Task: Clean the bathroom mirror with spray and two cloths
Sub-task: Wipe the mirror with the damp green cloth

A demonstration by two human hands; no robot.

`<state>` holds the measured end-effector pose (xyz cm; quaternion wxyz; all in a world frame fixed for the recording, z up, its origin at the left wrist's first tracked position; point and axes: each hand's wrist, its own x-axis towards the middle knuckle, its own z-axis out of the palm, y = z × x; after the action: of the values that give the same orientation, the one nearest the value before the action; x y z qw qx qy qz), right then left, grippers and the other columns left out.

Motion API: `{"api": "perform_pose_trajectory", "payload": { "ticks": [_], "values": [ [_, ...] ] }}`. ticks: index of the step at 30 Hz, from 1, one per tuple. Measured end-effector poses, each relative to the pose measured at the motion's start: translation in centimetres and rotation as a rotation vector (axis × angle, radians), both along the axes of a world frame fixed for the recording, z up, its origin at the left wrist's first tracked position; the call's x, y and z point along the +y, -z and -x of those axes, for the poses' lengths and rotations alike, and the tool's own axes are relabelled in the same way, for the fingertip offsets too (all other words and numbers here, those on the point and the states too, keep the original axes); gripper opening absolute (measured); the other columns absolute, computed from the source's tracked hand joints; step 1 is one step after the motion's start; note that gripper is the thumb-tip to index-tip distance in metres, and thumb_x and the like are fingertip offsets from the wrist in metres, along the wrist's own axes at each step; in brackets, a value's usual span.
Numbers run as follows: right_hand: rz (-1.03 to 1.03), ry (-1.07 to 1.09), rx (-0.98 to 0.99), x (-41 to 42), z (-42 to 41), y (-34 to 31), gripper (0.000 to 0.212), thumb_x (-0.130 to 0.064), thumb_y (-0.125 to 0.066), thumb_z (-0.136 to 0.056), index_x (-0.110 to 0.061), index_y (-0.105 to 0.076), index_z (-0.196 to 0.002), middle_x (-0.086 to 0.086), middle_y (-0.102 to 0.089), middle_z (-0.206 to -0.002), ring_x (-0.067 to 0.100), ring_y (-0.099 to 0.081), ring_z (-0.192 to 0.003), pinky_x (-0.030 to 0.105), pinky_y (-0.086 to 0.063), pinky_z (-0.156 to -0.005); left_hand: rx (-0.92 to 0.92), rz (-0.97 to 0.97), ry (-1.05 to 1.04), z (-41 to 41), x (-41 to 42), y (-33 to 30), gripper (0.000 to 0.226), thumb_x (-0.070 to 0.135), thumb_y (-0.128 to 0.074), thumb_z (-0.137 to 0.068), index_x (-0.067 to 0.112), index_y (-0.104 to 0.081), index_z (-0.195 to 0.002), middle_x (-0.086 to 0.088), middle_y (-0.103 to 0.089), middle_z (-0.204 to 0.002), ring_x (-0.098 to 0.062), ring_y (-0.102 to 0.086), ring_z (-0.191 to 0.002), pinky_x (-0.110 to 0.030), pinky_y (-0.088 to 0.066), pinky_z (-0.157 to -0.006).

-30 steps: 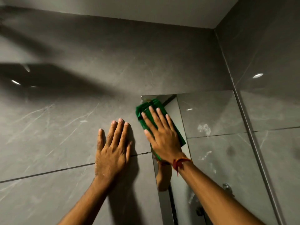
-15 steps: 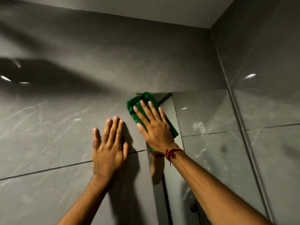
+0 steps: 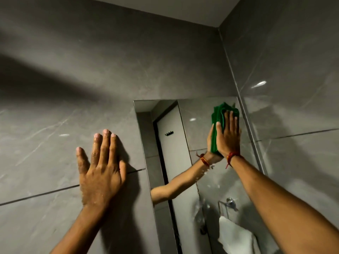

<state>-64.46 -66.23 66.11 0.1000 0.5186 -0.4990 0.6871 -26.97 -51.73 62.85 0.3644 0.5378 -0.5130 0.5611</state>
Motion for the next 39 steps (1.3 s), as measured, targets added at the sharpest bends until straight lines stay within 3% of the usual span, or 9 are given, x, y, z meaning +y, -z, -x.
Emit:
{"api": "perform_pose_trajectory", "payload": {
  "ticks": [5, 12, 18, 20, 26, 30, 33, 37, 39],
  "values": [
    [-0.010, 0.075, 0.008, 1.1, -4.2, 3.0, 0.062, -0.047, -0.019, -0.106, -0.027, -0.006, -0.163, -0.001, 0.000, -0.173, 0.020, -0.001, -0.161, 0.053, -0.004, -0.130, 0.019, -0.015, 0.004, 0.2, 0.1, 0.0, 0.077, 0.049, -0.025, -0.099, 0.012, -0.012, -0.165, -0.010, -0.003, -0.174, -0.028, -0.002, -0.162, -0.061, 0.000, -0.129],
    [0.314, 0.071, 0.638, 6.5, -18.0, 6.6, 0.061, -0.050, -0.016, -0.106, -0.031, -0.008, -0.164, -0.001, -0.002, -0.173, 0.023, -0.002, -0.161, 0.053, -0.005, -0.129, 0.021, 0.016, 0.046, 0.2, 0.1, 0.2, 0.074, 0.046, -0.024, -0.100, 0.013, -0.013, -0.165, -0.008, -0.005, -0.175, -0.027, -0.004, -0.162, -0.059, 0.002, -0.129],
    [0.328, 0.074, 0.808, 5.5, -15.6, 13.8, 0.064, -0.052, -0.022, -0.104, -0.034, -0.009, -0.163, -0.005, -0.005, -0.173, 0.021, -0.005, -0.161, 0.053, -0.005, -0.129, 0.033, 0.017, 0.092, -0.1, -0.1, 0.4, 0.071, 0.046, -0.022, -0.102, 0.017, -0.008, -0.166, -0.005, -0.002, -0.175, -0.024, 0.000, -0.163, -0.058, 0.002, -0.129],
    [0.276, 0.075, 0.739, 4.3, -12.5, 13.0, 0.064, -0.052, -0.019, -0.104, -0.031, -0.010, -0.164, -0.005, -0.005, -0.173, 0.020, -0.005, -0.161, 0.055, -0.007, -0.128, 0.041, 0.016, 0.089, 0.1, -0.2, 0.4, 0.071, 0.047, -0.018, -0.103, 0.018, -0.006, -0.166, -0.004, 0.000, -0.175, -0.023, 0.003, -0.163, -0.059, 0.000, -0.129],
    [-0.008, 0.041, 0.146, 1.4, -3.7, 11.7, 0.065, -0.050, -0.017, -0.103, -0.025, -0.011, -0.163, 0.000, -0.006, -0.173, 0.019, -0.003, -0.161, 0.055, -0.006, -0.129, 0.055, 0.002, 0.094, 0.3, -0.1, 0.5, 0.077, 0.060, -0.016, -0.103, 0.016, -0.004, -0.166, -0.005, -0.001, -0.175, -0.024, 0.002, -0.163, -0.060, -0.002, -0.129],
    [-0.092, 0.049, -0.047, 1.6, -4.3, 13.7, 0.065, -0.047, -0.020, -0.104, -0.024, -0.008, -0.164, 0.000, -0.002, -0.173, 0.019, 0.001, -0.161, 0.055, -0.005, -0.128, 0.037, -0.008, 0.069, 0.2, -0.4, 0.4, 0.086, 0.069, -0.016, -0.100, 0.016, 0.000, -0.166, -0.006, 0.002, -0.175, -0.027, 0.002, -0.162, -0.061, -0.001, -0.127],
    [-0.103, 0.090, 0.010, 3.6, -8.4, 15.5, 0.064, -0.045, -0.021, -0.105, -0.022, -0.011, -0.163, 0.002, -0.004, -0.173, 0.023, -0.001, -0.161, 0.056, -0.008, -0.128, 0.031, -0.005, 0.061, 0.2, -0.7, 0.3, 0.089, 0.072, -0.016, -0.099, 0.015, -0.001, -0.166, -0.006, 0.002, -0.175, -0.028, 0.001, -0.162, -0.063, -0.003, -0.127],
    [0.059, 0.120, 0.358, 6.9, -16.0, 19.2, 0.061, -0.044, -0.024, -0.106, -0.021, -0.022, -0.162, 0.008, -0.016, -0.171, 0.029, -0.012, -0.160, 0.056, -0.011, -0.128, 0.030, 0.001, 0.065, 0.2, -0.8, 0.3, 0.089, 0.073, -0.013, -0.099, 0.015, -0.001, -0.165, -0.007, 0.000, -0.175, -0.029, -0.001, -0.162, -0.062, -0.002, -0.126],
    [0.118, 0.111, 0.552, 8.0, -18.8, 21.9, 0.062, -0.048, -0.026, -0.105, -0.026, -0.018, -0.163, 0.005, -0.013, -0.172, 0.029, -0.009, -0.160, 0.055, -0.008, -0.128, 0.039, -0.004, 0.070, 0.2, -0.7, 0.2, 0.087, 0.071, -0.014, -0.100, 0.015, -0.001, -0.165, -0.007, -0.001, -0.175, -0.028, -0.002, -0.162, -0.062, -0.005, -0.127]
  ]
}}
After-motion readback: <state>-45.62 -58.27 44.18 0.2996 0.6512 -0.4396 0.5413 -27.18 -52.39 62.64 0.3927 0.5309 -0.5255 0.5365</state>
